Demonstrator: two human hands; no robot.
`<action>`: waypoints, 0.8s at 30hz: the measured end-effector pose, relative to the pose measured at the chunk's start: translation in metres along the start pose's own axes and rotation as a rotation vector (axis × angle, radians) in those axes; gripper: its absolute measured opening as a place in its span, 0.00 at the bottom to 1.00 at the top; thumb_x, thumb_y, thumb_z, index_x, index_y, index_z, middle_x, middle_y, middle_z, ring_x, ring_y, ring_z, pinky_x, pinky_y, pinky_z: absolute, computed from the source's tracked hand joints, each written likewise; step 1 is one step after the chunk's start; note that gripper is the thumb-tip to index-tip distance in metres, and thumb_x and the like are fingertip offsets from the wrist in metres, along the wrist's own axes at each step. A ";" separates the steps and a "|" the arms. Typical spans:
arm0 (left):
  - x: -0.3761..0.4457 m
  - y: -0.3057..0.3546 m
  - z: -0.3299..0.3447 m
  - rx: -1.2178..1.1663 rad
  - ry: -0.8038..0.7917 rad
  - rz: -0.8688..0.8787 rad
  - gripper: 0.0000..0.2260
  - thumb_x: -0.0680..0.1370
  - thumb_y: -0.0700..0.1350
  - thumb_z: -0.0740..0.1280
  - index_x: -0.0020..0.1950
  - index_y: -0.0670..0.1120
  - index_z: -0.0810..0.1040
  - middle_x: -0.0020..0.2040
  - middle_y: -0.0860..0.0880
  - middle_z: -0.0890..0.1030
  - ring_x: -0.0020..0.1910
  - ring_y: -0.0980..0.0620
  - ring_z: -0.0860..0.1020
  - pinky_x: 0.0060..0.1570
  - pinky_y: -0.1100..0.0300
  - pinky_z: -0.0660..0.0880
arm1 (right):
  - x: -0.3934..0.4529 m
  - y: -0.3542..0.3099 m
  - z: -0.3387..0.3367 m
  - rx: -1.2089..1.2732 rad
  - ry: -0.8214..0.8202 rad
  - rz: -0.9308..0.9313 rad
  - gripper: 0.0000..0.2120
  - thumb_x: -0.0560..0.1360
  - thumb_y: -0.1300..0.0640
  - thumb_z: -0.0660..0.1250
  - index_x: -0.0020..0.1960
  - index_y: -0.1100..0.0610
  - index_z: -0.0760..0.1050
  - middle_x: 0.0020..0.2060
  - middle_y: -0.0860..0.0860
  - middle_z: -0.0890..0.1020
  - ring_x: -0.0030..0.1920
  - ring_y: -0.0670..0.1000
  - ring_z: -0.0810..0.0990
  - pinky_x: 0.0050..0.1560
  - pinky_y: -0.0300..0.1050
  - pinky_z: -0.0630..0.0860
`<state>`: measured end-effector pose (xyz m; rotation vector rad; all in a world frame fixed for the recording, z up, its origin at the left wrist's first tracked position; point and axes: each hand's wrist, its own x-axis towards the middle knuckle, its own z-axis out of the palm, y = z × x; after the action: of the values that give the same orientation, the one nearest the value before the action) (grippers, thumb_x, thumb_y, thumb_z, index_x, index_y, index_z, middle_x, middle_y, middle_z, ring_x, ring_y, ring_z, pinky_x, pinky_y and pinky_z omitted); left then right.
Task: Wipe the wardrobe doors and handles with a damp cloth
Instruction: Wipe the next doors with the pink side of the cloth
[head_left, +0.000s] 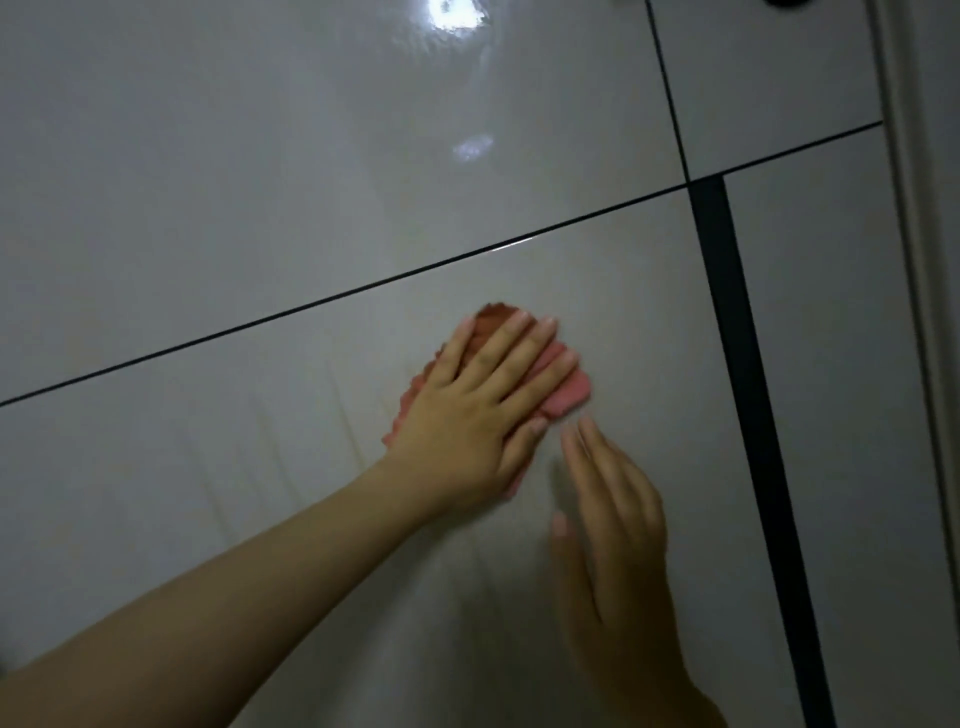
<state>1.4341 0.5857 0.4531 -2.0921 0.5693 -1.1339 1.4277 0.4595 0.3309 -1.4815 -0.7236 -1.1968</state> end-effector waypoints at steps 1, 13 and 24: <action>-0.007 -0.001 -0.001 -0.045 0.005 -0.012 0.23 0.81 0.52 0.53 0.76 0.48 0.61 0.77 0.45 0.61 0.77 0.47 0.56 0.75 0.46 0.48 | 0.008 -0.005 0.005 0.046 -0.008 -0.001 0.23 0.79 0.55 0.51 0.74 0.55 0.58 0.71 0.46 0.64 0.73 0.40 0.58 0.72 0.33 0.52; -0.031 -0.024 -0.031 -0.587 0.394 -0.477 0.23 0.78 0.39 0.54 0.74 0.42 0.64 0.71 0.48 0.68 0.72 0.56 0.64 0.75 0.55 0.54 | 0.073 -0.026 0.075 -0.126 -0.123 0.047 0.26 0.80 0.47 0.43 0.75 0.53 0.41 0.75 0.45 0.43 0.75 0.42 0.38 0.74 0.37 0.37; -0.023 -0.036 -0.025 -0.177 0.377 -0.649 0.27 0.76 0.43 0.58 0.75 0.42 0.63 0.74 0.43 0.67 0.75 0.49 0.60 0.73 0.47 0.41 | 0.137 0.015 0.057 -0.548 -0.048 -0.269 0.31 0.80 0.47 0.49 0.76 0.64 0.53 0.75 0.62 0.54 0.76 0.59 0.51 0.76 0.55 0.47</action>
<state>1.4026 0.6156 0.4763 -2.3002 0.1467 -1.9291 1.5013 0.4891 0.4568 -1.9061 -0.6715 -1.6615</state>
